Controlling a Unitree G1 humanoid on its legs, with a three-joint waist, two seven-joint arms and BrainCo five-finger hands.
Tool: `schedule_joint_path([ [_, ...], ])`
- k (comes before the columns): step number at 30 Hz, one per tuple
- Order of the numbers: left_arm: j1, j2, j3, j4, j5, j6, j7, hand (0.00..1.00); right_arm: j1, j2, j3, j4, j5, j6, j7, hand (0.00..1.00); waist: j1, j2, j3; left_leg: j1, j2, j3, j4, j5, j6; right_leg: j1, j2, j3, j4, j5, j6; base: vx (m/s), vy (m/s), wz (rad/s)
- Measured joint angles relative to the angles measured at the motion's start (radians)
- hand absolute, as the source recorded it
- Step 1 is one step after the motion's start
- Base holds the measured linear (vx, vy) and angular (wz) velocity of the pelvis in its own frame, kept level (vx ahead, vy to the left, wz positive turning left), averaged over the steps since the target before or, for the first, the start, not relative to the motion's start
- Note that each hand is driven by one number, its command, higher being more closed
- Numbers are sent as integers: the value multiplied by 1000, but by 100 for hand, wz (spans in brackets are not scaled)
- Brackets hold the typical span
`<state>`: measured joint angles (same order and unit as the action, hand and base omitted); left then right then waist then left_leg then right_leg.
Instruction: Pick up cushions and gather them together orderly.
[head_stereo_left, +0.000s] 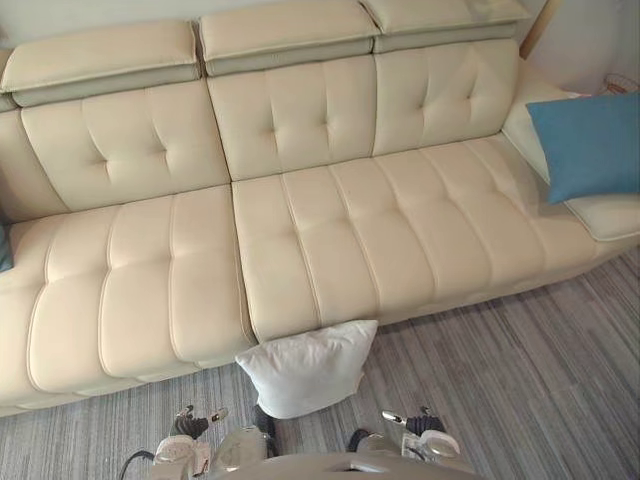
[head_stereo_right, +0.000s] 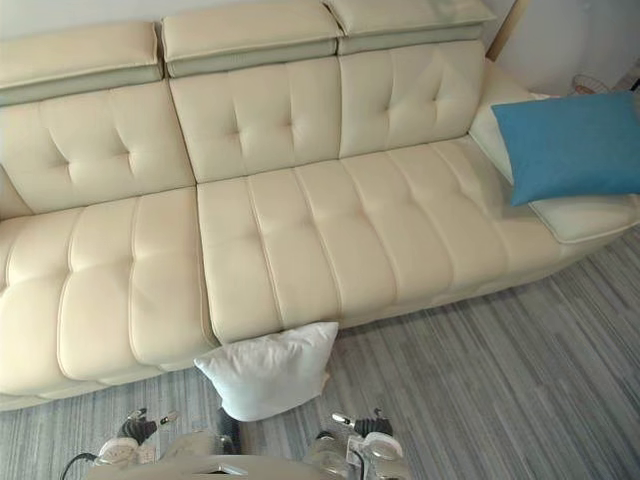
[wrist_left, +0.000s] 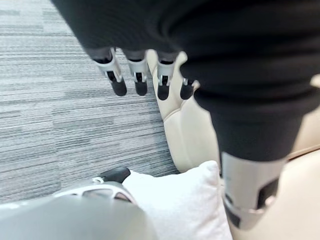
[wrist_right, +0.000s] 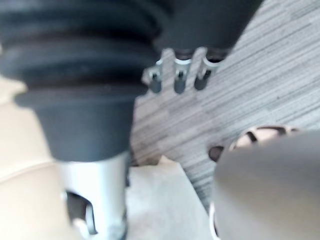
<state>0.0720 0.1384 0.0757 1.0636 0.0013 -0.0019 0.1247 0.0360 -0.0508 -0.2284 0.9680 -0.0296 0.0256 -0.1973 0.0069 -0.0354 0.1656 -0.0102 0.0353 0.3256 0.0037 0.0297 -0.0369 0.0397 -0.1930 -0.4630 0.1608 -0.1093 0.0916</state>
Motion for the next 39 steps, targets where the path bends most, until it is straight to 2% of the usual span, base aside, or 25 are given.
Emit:
schedule_joint_path([
  [4,5,6,0,11,0,0,-1,0,0,2,37,1,-9,0,0,0,2,-16,-9,20,-15,-33,-62,44,17,-1,-2,-5,36,-16,3,-89,12,24],
  [5,2,14,-2,11,0,0,-1,0,-1,5,40,-3,-8,-1,0,0,-7,-27,-9,-6,-24,-72,-58,44,24,-35,42,172,84,-72,-12,-96,-37,71],
  [7,-1,19,-10,6,-2,-1,0,0,1,-1,44,2,-8,1,0,0,-8,-36,-9,-7,-46,-115,-63,51,34,-45,63,264,107,-109,-19,-56,-45,83],
  [9,2,13,-7,7,-21,-1,2,0,5,-2,55,14,-8,0,1,0,9,-35,-10,-8,-62,-151,-73,67,41,-39,46,240,125,-124,2,-19,2,58],
  [11,4,9,3,7,-23,-1,3,0,-3,-4,59,24,-8,0,0,0,9,-33,-15,-26,-75,-193,-87,84,44,-31,45,212,109,-124,8,-3,31,65],
  [14,7,7,3,7,-39,-1,4,0,-6,0,60,31,-8,0,0,0,14,-30,-21,-63,-84,-248,-84,103,45,-25,66,212,69,-107,-12,31,9,66],
  [16,2,-3,30,5,-49,-1,4,0,-13,13,70,29,-8,0,0,0,36,-24,-15,-89,-88,-283,-82,133,40,-15,87,197,34,-83,-25,41,-20,52],
  [19,-5,-25,64,-36,-131,-4,14,0,-12,27,69,0,1,-1,-4,0,43,-14,4,-124,-96,-315,-38,130,29,-3,87,165,33,-79,-30,-15,-13,54],
  [20,-4,-29,69,-42,-146,-6,17,0,-13,30,68,-15,4,-2,-6,0,43,-11,10,-139,-89,-291,-8,88,52,-5,81,159,38,-79,-30,-87,20,31],
  [21,-7,-34,83,-47,-166,-7,20,0,-9,34,66,-44,4,-1,-10,0,39,-3,18,-180,-69,-218,56,17,76,-4,86,142,46,-78,-31,-114,4,25],
  [22,-5,-38,88,-60,-174,-8,23,0,-1,42,62,-64,4,-2,-13,0,32,-12,20,-192,-58,-161,106,-35,76,-10,64,129,35,-74,-43,-126,76,25],
  [23,-7,-42,103,-79,-174,-11,22,0,4,48,57,-73,4,0,-21,0,31,-14,26,-237,-7,-58,335,-107,96,-26,38,119,60,-78,-46,-91,84,10],
  [24,-7,-44,107,-79,-173,-11,21,0,12,48,57,-84,4,0,-23,0,30,-9,25,-238,14,-38,414,-138,85,-31,35,123,77,-85,-44,-48,150,-8],
  [25,-4,-63,118,-79,-172,-11,21,0,32,42,56,-114,4,-4,-25,0,18,12,13,-219,66,-17,542,-222,64,-44,37,126,119,-106,-28,-25,110,-4],
  [26,-6,-74,118,-79,-170,-11,21,0,41,37,51,-128,4,-5,-26,0,5,29,7,-208,85,-22,546,-275,40,-50,43,124,144,-120,-22,-9,148,9],
  [27,-14,-89,114,-78,-161,-12,20,0,40,36,26,-127,4,-9,-26,0,-5,51,1,-191,77,-23,496,-316,69,-66,57,132,178,-137,-12,-11,113,19],
  [28,-26,-89,110,-75,-155,-13,20,0,38,42,16,-126,4,-5,-26,0,-6,34,1,-189,63,-16,476,-300,65,-79,43,145,182,-140,-8,-32,94,9],
  [29,-31,-87,89,-80,-143,-18,17,0,50,67,10,-126,4,-1,-25,0,-6,3,-10,-164,22,-3,376,-247,74,-95,34,181,155,-124,-25,-40,36,-1],
  [30,-34,-81,85,-86,-141,-19,16,0,54,73,10,-125,4,-1,-26,0,-6,-8,-14,-154,11,2,344,-227,77,-90,35,194,122,-104,-20,-39,26,-9],
  [32,-28,-90,79,-88,-131,-19,21,0,55,69,10,-123,4,-1,-26,0,-5,-1,-14,-135,6,10,319,-217,77,-70,41,206,80,-75,-9,-21,16,-15],
  [36,-21,-97,81,-84,-115,-19,21,0,51,61,9,-118,4,-1,-27,0,-1,0,-18,-90,-8,36,232,-167,75,-59,50,232,32,-39,-13,-34,-17,-21],
  [39,-17,-106,82,-66,-113,-18,21,0,42,41,9,-83,4,-1,-28,0,-1,27,-27,-68,-8,60,171,-132,70,-63,63,256,0,-14,-16,-34,-35,-23],
])
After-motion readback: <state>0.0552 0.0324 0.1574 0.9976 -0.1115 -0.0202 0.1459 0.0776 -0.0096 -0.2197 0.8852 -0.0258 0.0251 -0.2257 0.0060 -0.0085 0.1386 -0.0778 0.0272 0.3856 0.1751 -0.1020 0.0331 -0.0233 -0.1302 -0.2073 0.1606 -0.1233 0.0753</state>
